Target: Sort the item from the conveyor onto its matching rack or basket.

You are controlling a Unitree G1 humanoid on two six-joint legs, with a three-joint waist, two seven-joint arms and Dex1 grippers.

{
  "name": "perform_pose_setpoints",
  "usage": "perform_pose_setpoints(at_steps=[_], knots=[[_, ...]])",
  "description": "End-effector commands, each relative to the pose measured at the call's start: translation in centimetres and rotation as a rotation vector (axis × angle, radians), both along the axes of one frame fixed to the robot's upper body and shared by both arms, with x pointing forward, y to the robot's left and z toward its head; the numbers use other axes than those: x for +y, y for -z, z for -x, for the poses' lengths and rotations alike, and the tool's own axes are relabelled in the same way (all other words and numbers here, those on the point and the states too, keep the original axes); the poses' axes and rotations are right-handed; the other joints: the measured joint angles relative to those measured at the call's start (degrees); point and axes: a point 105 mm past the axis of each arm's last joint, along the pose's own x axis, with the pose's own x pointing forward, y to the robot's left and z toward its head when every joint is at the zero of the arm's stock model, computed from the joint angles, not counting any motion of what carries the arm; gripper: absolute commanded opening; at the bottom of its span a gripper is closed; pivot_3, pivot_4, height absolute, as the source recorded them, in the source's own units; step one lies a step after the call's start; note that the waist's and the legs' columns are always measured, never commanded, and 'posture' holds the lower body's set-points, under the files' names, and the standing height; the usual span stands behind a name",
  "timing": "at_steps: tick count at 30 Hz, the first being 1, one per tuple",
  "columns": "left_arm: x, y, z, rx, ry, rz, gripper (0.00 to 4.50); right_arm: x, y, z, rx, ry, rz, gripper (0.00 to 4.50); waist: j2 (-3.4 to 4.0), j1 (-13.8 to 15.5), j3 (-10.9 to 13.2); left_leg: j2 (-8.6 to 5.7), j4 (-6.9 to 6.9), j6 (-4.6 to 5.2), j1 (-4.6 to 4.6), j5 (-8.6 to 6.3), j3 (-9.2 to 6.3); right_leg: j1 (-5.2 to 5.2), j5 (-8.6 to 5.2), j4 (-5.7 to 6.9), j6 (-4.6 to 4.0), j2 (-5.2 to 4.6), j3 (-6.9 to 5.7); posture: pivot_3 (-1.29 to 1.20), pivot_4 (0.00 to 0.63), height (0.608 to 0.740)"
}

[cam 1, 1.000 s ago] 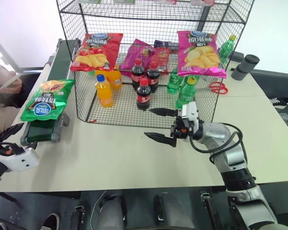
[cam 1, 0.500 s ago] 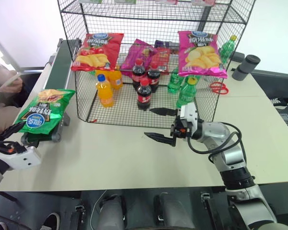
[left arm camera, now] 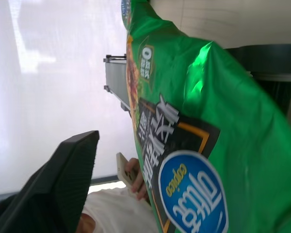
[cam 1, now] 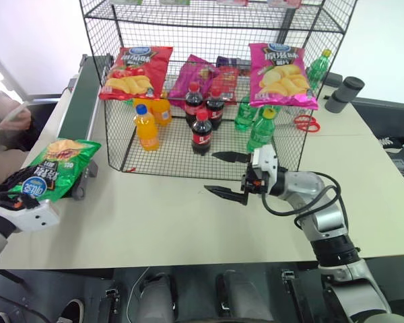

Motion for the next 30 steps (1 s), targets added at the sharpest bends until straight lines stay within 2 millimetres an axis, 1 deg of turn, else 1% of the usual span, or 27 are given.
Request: perform_pose_setpoints(at_steps=[1,5,6,10,11,14,16,19,21,23,25,27,30], knots=[[-0.1,-0.5,-0.1,-0.005,0.011,0.033,2.68,-0.3,-1.1,-0.1,-0.051,0.011,-0.006,4.50,0.00,-0.06,0.00,0.00,0.00,0.00,0.00,0.00,0.00,0.00,0.00,0.00,0.00,0.00,0.01,0.00,0.150,0.740],[0.0,-1.0,-0.2,-0.030,0.005,0.044,0.62,-0.3,-0.9,-0.2,-0.051,0.013,-0.001,4.50,0.00,-0.04,0.00,0.00,0.00,0.00,0.00,0.00,0.00,0.00,0.00,0.01,0.00,0.01,0.00,0.00,0.150,0.740],[0.0,-1.2,-0.2,-0.034,0.003,0.050,0.04,-0.3,-0.8,-0.2,-0.051,0.014,-0.001,4.50,0.00,-0.04,0.00,0.00,0.00,0.00,0.00,0.00,0.00,0.00,0.00,0.01,0.00,0.01,0.01,0.00,0.150,0.740],[0.3,-2.7,-0.3,-0.093,-0.024,0.121,0.04,-0.1,-0.6,-0.2,-0.054,0.015,0.002,4.50,0.00,0.02,0.00,0.00,0.01,0.00,0.00,0.00,0.00,0.00,0.00,0.01,0.00,0.01,0.01,0.00,0.150,0.740],[0.4,-3.3,-0.3,-0.119,-0.032,0.150,0.04,-0.1,-0.6,-0.3,-0.054,0.017,0.004,4.50,0.00,0.02,0.00,0.00,0.01,0.00,0.00,0.00,0.00,0.00,0.00,0.01,0.00,0.00,0.00,0.00,0.150,0.740],[0.7,-6.0,-0.3,-0.226,-0.039,0.296,0.04,-0.2,-0.5,-0.5,-0.058,0.023,0.011,4.50,-0.01,0.02,-0.01,0.00,0.01,0.00,0.00,0.00,0.00,0.00,0.00,0.01,0.00,0.00,0.01,0.00,0.150,0.740],[0.2,-8.2,-0.1,-0.271,0.010,0.479,0.04,-0.5,-0.4,-0.7,-0.060,0.031,0.017,4.50,-0.01,0.01,-0.01,0.00,0.02,-0.01,0.00,0.00,0.00,0.00,0.00,0.01,0.01,0.01,0.01,0.00,0.150,0.740],[-1.2,-10.1,0.5,-0.234,0.130,0.610,0.04,-0.9,-0.5,-0.9,-0.061,0.037,0.020,4.50,-0.01,-0.01,0.00,0.01,0.04,-0.02,0.00,0.01,-0.01,0.01,0.01,0.03,0.01,0.01,0.02,0.00,0.150,0.740],[-2.3,-11.2,1.2,-0.118,0.233,0.799,0.04,-1.3,-0.7,-0.9,-0.060,0.031,0.025,4.50,-0.01,-0.06,0.00,0.01,0.05,-0.02,-0.01,0.01,-0.01,0.01,0.01,0.03,0.01,0.02,0.02,0.00,0.150,0.740],[-4.1,-11.8,2.4,0.054,0.357,0.962,0.04,-1.7,-1.0,-0.8,-0.046,0.019,0.026,4.50,-0.01,-0.29,0.00,0.02,0.05,-0.03,-0.01,0.02,-0.01,0.01,0.01,0.03,0.01,0.05,0.02,0.00,0.150,0.740],[-5.5,-11.8,3.4,0.213,0.422,1.086,0.04,-2.0,-1.3,-0.5,-0.023,-0.006,0.021,4.50,0.02,-0.30,0.02,0.05,0.05,-0.04,0.00,0.02,-0.03,0.02,0.01,0.04,0.01,0.06,0.03,0.00,0.150,0.740],[-7.4,-11.8,4.1,0.374,0.488,1.247,0.04,-2.2,-1.8,0.2,0.042,-0.048,-0.003,4.50,0.03,-0.28,0.03,0.04,0.05,-0.06,0.04,0.03,-0.05,0.04,0.00,0.05,0.01,0.09,0.03,0.00,0.150,0.740],[-10.5,-11.6,4.6,0.544,0.590,1.330,0.04,-2.5,-1.5,1.2,0.119,-0.100,0.007,4.50,0.05,0.00,0.04,0.04,0.06,-0.07,0.06,0.04,-0.13,0.09,0.00,0.05,0.00,0.10,0.03,0.00,0.150,0.740]])
